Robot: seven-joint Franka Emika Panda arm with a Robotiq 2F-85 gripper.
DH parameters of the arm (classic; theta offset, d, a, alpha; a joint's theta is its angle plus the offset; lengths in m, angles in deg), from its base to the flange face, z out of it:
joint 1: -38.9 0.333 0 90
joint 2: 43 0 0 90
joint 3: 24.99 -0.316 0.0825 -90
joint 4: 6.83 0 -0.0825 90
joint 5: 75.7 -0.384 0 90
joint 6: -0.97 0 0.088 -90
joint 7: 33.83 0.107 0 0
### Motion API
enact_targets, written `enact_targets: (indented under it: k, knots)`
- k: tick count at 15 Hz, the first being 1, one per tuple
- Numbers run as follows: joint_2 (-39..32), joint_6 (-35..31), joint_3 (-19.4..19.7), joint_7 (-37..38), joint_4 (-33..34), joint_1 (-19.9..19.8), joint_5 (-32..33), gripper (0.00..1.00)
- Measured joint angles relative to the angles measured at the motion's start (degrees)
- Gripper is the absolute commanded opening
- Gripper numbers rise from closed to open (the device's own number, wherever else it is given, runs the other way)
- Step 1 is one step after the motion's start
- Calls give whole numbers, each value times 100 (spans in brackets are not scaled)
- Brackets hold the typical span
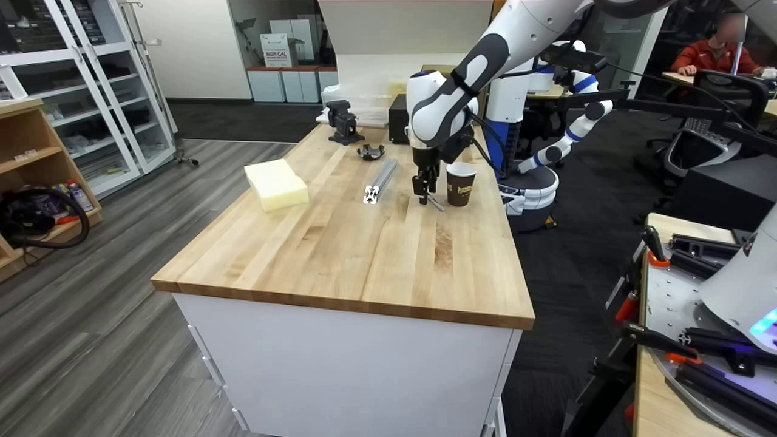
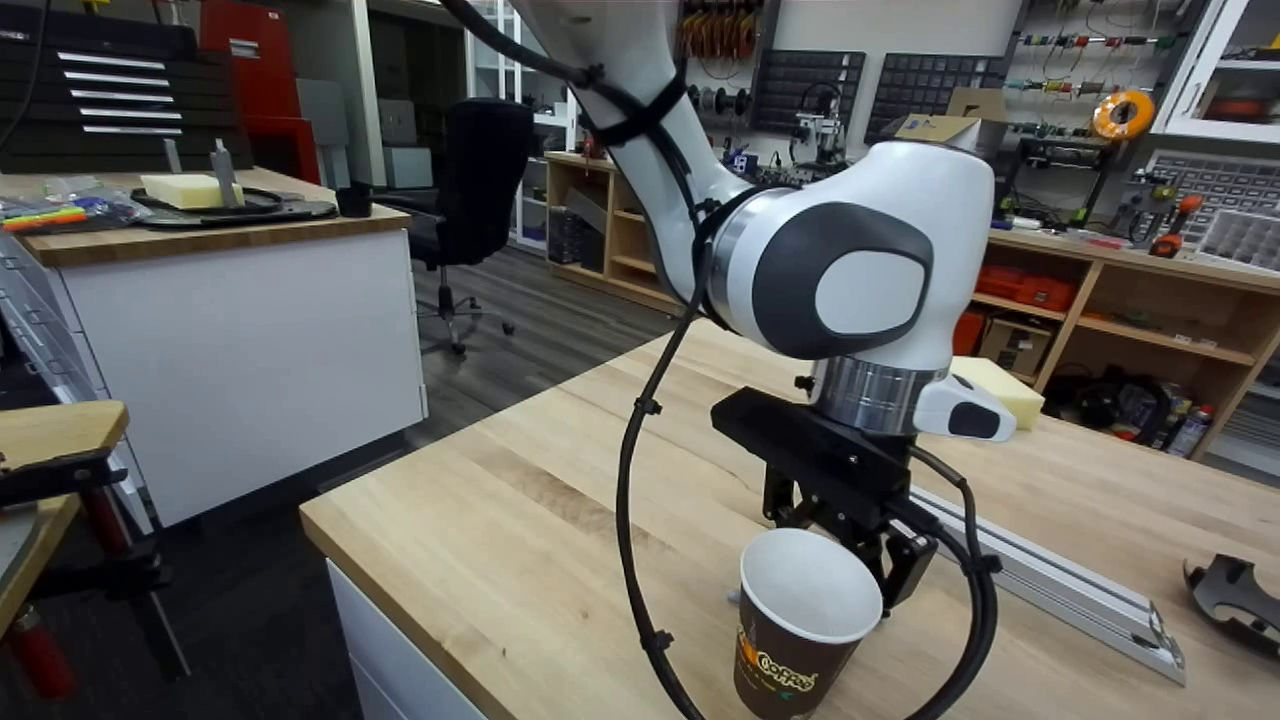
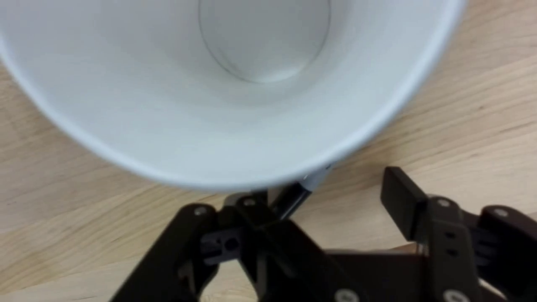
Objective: Pick up the pen from the table and put it in the cup.
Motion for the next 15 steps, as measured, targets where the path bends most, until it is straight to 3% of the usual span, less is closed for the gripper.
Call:
enact_targets:
  k: [6,15]
  knots:
    - [0,0,-15,0,8,-18,-23,2]
    - [69,138,-35,-29,55,-14,-23,3]
